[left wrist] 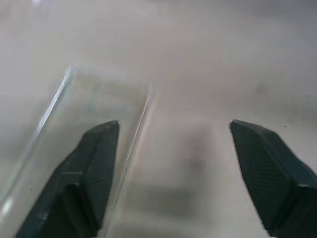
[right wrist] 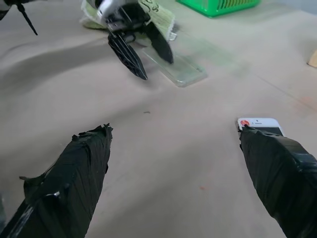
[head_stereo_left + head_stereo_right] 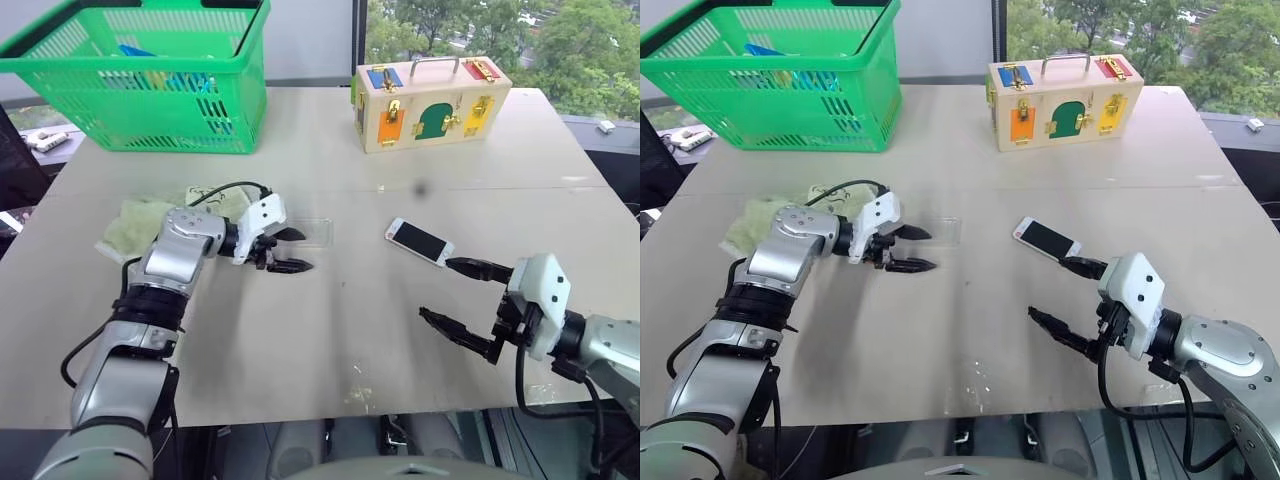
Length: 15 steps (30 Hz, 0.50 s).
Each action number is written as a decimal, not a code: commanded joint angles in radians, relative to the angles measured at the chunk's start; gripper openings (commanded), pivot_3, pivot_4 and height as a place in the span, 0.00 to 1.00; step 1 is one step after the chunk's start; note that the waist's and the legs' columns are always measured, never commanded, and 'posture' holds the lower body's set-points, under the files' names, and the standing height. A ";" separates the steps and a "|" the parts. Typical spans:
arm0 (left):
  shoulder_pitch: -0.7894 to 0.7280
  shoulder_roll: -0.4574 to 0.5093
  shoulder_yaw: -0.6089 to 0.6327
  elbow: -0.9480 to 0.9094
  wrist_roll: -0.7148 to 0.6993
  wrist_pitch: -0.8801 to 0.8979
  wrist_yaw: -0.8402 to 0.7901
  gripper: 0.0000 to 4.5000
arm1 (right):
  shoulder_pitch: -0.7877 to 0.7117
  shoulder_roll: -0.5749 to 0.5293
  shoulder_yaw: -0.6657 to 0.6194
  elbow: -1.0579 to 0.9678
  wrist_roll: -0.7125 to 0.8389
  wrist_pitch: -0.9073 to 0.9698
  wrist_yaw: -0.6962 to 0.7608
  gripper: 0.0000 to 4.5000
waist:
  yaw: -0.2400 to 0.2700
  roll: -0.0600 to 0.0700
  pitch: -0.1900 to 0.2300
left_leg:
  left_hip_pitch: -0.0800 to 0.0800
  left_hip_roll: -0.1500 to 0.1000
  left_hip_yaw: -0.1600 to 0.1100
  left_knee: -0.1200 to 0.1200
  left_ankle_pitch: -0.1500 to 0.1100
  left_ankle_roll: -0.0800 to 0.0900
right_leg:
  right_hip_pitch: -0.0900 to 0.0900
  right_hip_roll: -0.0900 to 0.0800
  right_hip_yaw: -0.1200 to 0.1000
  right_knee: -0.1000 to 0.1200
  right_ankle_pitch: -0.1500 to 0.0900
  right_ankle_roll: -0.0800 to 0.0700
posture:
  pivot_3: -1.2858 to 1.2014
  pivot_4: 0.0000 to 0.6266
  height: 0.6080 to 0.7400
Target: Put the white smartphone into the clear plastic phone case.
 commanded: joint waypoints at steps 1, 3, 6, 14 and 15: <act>-0.076 0.000 -0.019 0.151 0.055 -0.101 0.027 0.82 | -0.017 -0.006 -0.016 -0.028 0.005 -0.020 0.003 1.00 | 0.003 0.000 0.000 | 0.000 0.000 0.000 0.000 0.000 0.000 | 0.000 0.000 0.000 0.000 0.000 0.000 | 0.52 0.24 1.00; -0.109 -0.012 -0.033 0.253 0.082 -0.149 0.043 0.82 | -0.023 -0.006 -0.013 -0.025 0.001 -0.019 0.002 1.00 | 0.003 0.000 0.000 | 0.000 0.000 0.000 0.000 0.000 0.000 | 0.000 0.000 0.000 0.000 0.000 0.000 | 0.52 0.24 1.00; -0.148 -0.029 -0.042 0.363 0.107 -0.205 0.048 0.65 | -0.022 -0.006 -0.009 -0.028 -0.005 -0.018 0.001 1.00 | 0.001 0.000 -0.001 | 0.000 -0.001 0.000 0.000 0.000 0.000 | 0.000 0.000 0.001 0.000 0.000 0.000 | 0.52 0.24 1.00; -0.102 -0.027 -0.010 0.310 0.036 -0.249 -0.092 0.01 | 0.010 0.008 0.005 -0.042 -0.027 -0.028 -0.011 1.00 | -0.003 0.000 -0.003 | 0.006 0.001 0.000 0.000 0.000 0.000 | 0.005 0.000 0.001 0.001 0.000 0.000 | 0.52 0.24 1.00; -0.070 -0.018 -0.004 0.242 0.007 -0.251 -0.131 0.01 | 0.013 0.010 0.009 -0.042 -0.031 -0.029 -0.013 1.00 | -0.007 0.000 -0.003 | 0.007 0.001 0.000 0.000 0.000 0.000 | 0.006 0.000 0.001 0.001 0.000 0.000 | 0.52 0.24 1.00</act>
